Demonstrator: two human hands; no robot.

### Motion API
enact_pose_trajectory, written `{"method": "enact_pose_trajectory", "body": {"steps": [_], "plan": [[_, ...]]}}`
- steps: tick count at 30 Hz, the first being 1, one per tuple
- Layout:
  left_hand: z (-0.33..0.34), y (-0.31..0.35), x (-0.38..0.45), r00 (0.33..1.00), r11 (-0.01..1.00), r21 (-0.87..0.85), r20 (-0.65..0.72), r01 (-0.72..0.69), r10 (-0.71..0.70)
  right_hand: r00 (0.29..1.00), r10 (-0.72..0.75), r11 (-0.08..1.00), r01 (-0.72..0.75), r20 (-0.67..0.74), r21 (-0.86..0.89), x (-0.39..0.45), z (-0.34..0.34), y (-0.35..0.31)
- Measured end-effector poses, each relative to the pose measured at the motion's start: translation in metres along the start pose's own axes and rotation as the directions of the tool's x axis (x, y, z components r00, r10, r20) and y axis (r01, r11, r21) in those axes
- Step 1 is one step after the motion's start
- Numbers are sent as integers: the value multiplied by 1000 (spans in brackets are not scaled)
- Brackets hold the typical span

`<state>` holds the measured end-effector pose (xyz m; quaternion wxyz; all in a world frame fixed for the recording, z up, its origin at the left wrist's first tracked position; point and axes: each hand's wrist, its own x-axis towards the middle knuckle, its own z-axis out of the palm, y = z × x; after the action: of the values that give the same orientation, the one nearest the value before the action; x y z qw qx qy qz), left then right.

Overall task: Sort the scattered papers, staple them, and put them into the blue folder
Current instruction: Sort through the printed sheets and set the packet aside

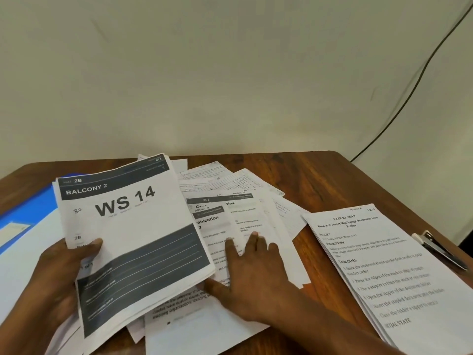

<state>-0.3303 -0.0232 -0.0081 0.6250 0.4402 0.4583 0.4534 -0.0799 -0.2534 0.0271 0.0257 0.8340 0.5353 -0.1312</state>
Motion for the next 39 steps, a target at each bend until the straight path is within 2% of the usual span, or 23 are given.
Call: {"method": "enact_pose_trajectory", "body": {"steps": [8, 19, 28, 32, 35, 39], "plan": [[2, 7, -4, 998, 1000, -5, -59, 4, -5, 996, 92, 991, -94, -21, -97, 7, -24, 9], [0, 5, -6, 999, 1000, 6, -39, -29, 30, 974, 157, 970, -184, -166, -161, 4, -37, 30], [2, 7, -12, 999, 1000, -15, -24, -25, 25, 977, 151, 967, -177, -151, -183, -7, -59, 47], [5, 9, -15, 999, 999, -2, -7, -32, 32, 961, 182, 971, -209, -210, -114, 2, -68, 60], [6, 10, -16, 999, 999, -3, -14, -35, 35, 918, 250, 968, -239, -309, 71, 33, -66, 81], [4, 8, -16, 1000, 1000, -12, -24, -21, 20, 943, 189, 948, -102, -274, 302, 70, -57, 114]]}}
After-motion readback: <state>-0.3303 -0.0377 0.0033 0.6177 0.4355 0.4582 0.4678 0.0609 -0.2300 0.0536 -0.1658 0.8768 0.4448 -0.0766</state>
